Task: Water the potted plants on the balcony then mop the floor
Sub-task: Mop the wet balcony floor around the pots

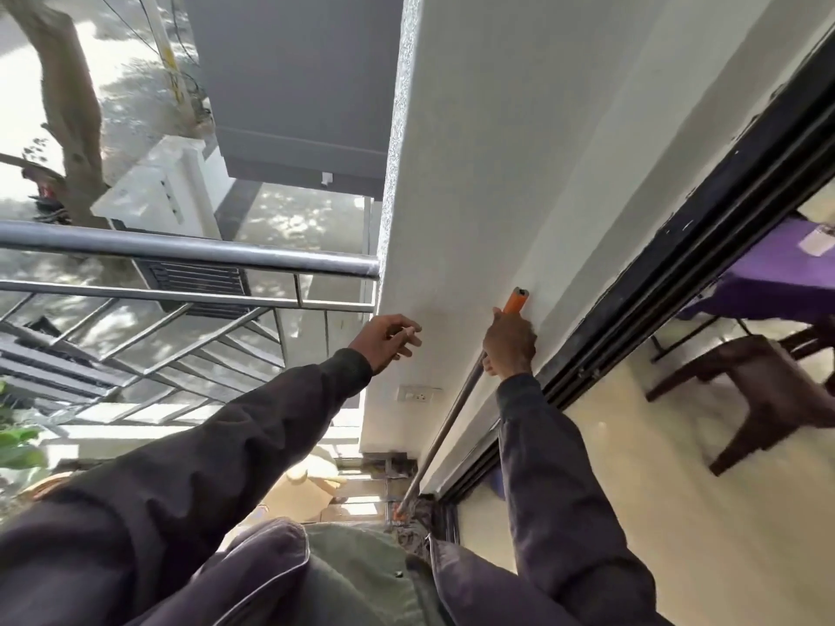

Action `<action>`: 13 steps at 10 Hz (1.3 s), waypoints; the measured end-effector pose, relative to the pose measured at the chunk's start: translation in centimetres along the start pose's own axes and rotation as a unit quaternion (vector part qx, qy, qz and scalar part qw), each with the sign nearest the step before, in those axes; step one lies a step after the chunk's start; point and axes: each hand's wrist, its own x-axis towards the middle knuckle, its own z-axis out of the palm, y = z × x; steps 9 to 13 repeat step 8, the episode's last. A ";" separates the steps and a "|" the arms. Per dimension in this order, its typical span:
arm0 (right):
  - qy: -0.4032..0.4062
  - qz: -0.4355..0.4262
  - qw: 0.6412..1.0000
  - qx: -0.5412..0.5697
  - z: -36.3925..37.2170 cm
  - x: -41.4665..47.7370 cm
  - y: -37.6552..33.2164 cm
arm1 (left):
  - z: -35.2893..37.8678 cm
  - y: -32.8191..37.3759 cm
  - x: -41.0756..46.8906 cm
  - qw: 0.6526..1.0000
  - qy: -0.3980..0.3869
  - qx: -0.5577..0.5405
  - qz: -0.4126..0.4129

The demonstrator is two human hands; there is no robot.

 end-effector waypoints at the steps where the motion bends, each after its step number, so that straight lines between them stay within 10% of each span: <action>1: 0.012 0.008 0.999 0.032 0.4 -0.5 0.1 | -0.5 -0.2 -0.5 1.000 0.007 -0.011 -0.003; 13: -0.011 -0.089 0.991 0.097 0.9 -5.0 -3.1 | -2.8 -1.6 -3.4 0.996 0.088 0.016 0.013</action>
